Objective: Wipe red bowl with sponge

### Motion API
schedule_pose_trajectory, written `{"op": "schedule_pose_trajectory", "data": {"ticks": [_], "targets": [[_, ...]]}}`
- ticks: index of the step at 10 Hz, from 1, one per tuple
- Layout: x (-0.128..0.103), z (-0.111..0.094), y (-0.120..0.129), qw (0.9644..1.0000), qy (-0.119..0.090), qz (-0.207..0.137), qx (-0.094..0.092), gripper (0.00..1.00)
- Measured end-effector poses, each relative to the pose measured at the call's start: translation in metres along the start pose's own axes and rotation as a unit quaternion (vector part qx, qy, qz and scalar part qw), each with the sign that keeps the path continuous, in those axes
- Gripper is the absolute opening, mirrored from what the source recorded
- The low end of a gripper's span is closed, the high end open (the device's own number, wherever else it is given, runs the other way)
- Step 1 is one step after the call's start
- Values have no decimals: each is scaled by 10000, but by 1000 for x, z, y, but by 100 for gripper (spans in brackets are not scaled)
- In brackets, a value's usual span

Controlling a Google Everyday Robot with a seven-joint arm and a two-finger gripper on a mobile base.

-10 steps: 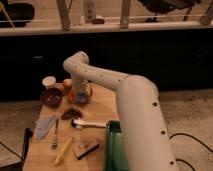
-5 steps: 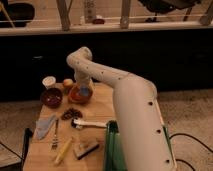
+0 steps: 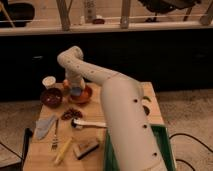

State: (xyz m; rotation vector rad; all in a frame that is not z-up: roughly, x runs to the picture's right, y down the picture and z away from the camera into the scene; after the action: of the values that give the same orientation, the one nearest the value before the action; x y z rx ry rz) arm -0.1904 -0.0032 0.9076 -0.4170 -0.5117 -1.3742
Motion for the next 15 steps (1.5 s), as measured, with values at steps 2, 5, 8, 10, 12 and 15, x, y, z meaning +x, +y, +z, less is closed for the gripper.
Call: {"op": "schedule_pose_trajectory", "data": {"ticks": [2, 5, 8, 10, 12, 15], "targets": [[-22, 6, 3, 9995, -171, -249, -29, 0], [-31, 6, 27, 9994, -249, -223, -66, 0], [-11, -2, 64, 9995, -148, 261, -113, 0], [12, -6, 67, 9985, -25, 530, -99, 0], [26, -9, 62, 9981, 56, 607, -100, 0], [25, -8, 29, 9995, 40, 306, 15, 0]]}}
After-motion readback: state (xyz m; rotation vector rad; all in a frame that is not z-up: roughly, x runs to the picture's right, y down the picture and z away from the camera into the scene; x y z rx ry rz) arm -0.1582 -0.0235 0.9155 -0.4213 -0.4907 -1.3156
